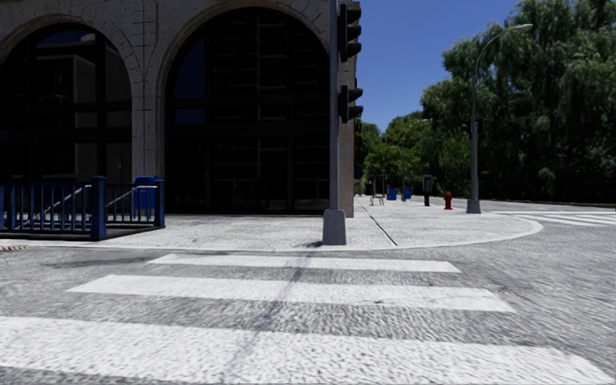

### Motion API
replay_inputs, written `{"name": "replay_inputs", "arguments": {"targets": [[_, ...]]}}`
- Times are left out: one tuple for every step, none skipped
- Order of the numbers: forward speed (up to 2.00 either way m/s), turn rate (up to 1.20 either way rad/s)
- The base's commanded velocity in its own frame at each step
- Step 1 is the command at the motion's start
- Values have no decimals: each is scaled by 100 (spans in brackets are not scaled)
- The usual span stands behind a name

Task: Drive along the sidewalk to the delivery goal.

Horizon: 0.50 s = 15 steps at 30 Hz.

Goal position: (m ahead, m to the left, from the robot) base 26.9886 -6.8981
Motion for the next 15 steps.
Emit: {"name": "replay_inputs", "arguments": {"targets": [[200, 0], [200, 0], [200, 0], [200, 0], [200, 0], [200, 0], [200, 0], [200, 0], [200, 0], [200, 0], [200, 0], [200, 0], [200, 0], [200, 0], [200, 0]]}}
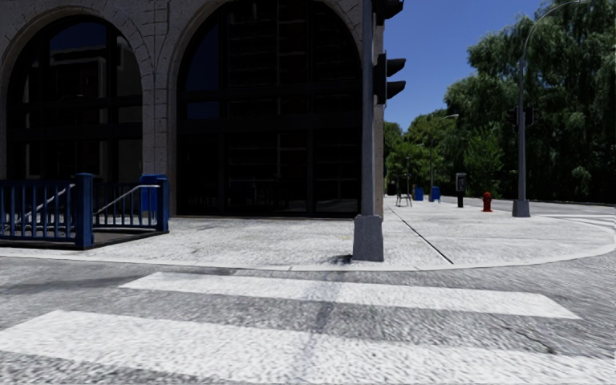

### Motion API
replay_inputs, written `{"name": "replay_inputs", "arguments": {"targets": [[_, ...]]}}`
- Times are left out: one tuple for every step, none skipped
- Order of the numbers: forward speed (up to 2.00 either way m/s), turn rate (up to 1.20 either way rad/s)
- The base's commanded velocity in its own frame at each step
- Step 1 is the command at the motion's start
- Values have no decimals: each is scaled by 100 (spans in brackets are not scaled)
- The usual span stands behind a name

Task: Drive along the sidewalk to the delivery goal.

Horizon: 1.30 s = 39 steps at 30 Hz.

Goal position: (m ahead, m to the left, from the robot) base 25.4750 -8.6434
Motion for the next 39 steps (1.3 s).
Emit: {"name": "replay_inputs", "arguments": {"targets": [[200, 0], [200, 16], [200, 56], [200, 56], [200, 68], [200, 77], [200, 79], [200, 41], [200, 22], [200, 6], [200, 6], [200, 0], [200, 0], [200, 0], [200, 0], [200, 0], [200, 0], [200, 0], [200, 0], [200, 0], [200, 0], [200, 0], [200, 0], [200, 0], [200, 0], [200, 0], [200, 0], [200, 0], [200, 0], [200, 0], [200, 0], [200, 0], [200, 0], [200, 75], [200, 100], [200, 120], [200, 120], [200, 110], [200, 0]]}}
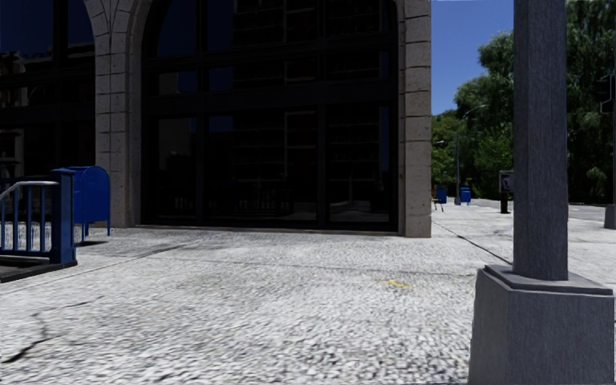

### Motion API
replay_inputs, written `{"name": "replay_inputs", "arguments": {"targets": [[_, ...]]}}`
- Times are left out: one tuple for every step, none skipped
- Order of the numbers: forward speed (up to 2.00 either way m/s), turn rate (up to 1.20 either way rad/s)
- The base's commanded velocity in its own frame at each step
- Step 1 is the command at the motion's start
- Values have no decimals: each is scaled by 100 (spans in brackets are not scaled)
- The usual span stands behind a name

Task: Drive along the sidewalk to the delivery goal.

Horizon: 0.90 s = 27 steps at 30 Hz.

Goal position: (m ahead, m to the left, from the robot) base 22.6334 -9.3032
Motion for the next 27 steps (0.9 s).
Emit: {"name": "replay_inputs", "arguments": {"targets": [[200, 0], [200, 0], [200, 0], [200, 0], [200, 0], [200, 0], [200, 0], [200, 0], [200, 0], [200, 0], [200, 0], [200, -27], [200, -120], [200, -120], [200, -120], [200, -120], [200, -120], [200, -120], [200, -120], [200, -120], [200, -120], [200, -120], [200, -120], [200, -120], [200, -120], [200, -120], [200, -120]]}}
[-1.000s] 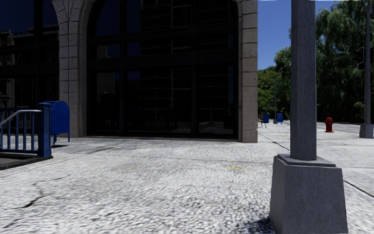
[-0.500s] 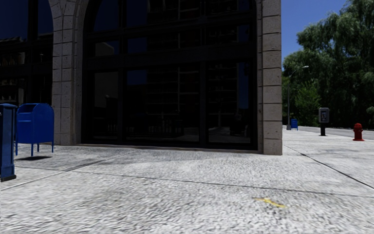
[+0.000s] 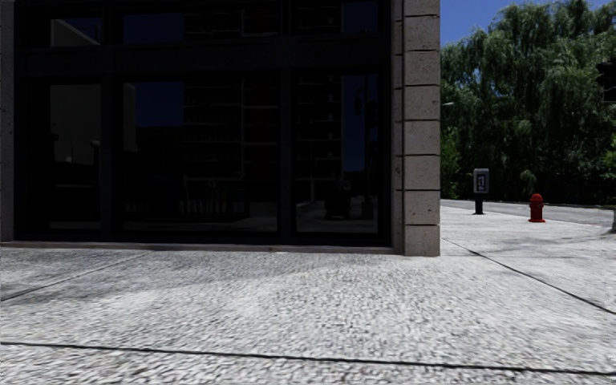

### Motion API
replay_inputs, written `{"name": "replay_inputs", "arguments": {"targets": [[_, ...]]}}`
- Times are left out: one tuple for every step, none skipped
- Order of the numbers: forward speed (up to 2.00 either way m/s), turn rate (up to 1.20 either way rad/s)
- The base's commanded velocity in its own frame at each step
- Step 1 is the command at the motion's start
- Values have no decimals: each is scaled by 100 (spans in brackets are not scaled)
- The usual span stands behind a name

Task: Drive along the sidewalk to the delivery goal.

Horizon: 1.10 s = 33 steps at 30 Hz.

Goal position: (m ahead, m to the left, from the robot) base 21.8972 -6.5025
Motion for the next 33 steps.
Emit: {"name": "replay_inputs", "arguments": {"targets": [[200, -120], [200, -120], [200, -120], [200, -120], [200, -111], [200, -64], [200, -17], [200, -17], [200, -11], [200, -9], [200, -2], [200, -2], [200, 0], [200, 0], [200, 0], [200, 0], [200, 0], [200, 0], [200, 0], [200, 0], [200, 0], [200, 0], [200, 0], [200, -31], [200, -75], [200, -120], [200, -120], [200, -120], [200, -120], [200, -120], [200, -120], [200, -120], [200, -120]]}}
